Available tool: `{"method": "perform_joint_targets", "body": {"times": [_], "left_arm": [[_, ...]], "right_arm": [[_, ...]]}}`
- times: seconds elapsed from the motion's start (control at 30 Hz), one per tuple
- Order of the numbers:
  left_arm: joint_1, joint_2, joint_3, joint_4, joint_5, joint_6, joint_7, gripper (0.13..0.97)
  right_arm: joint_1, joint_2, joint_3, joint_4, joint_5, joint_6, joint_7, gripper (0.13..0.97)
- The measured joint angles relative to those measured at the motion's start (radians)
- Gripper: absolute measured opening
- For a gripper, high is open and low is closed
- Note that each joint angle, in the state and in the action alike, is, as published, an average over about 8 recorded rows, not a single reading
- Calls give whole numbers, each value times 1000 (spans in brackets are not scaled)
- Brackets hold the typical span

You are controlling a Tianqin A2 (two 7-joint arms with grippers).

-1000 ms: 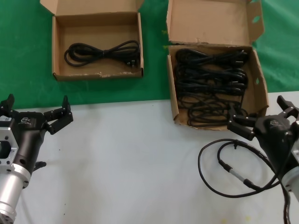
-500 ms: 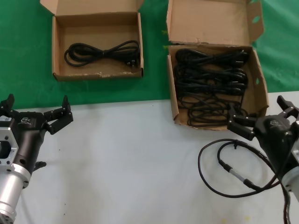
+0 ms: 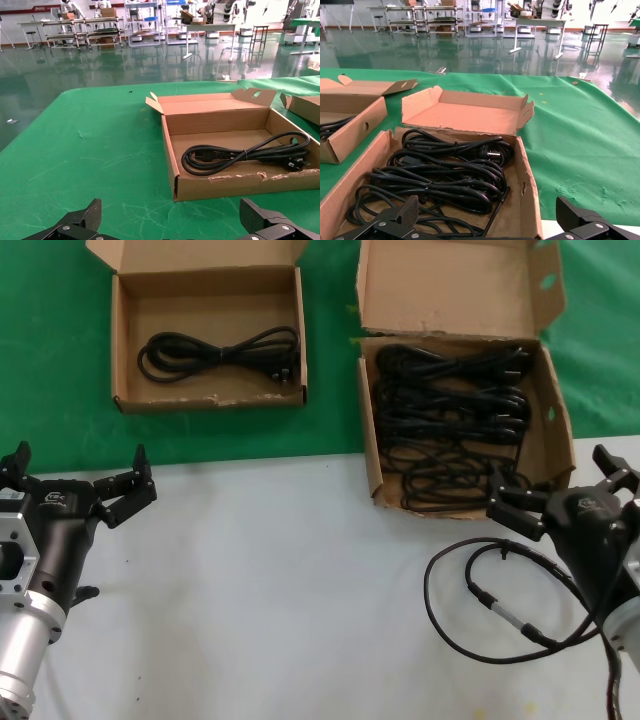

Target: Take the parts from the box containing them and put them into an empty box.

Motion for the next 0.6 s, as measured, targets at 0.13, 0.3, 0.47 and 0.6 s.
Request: {"method": "perform_joint_targets", "body": {"times": [0.13, 0.3, 0.47, 0.6], "left_arm": [[0, 0, 0, 0, 0, 0, 0, 966], [0, 0, 0, 0, 0, 0, 0, 966], [0, 0, 0, 0, 0, 0, 0, 966], [0, 0, 0, 0, 0, 0, 0, 966]], "right_arm": [[0, 0, 0, 0, 0, 0, 0, 966], [0, 0, 0, 0, 0, 0, 0, 966], [0, 0, 0, 0, 0, 0, 0, 966], [0, 0, 0, 0, 0, 0, 0, 966]]}}
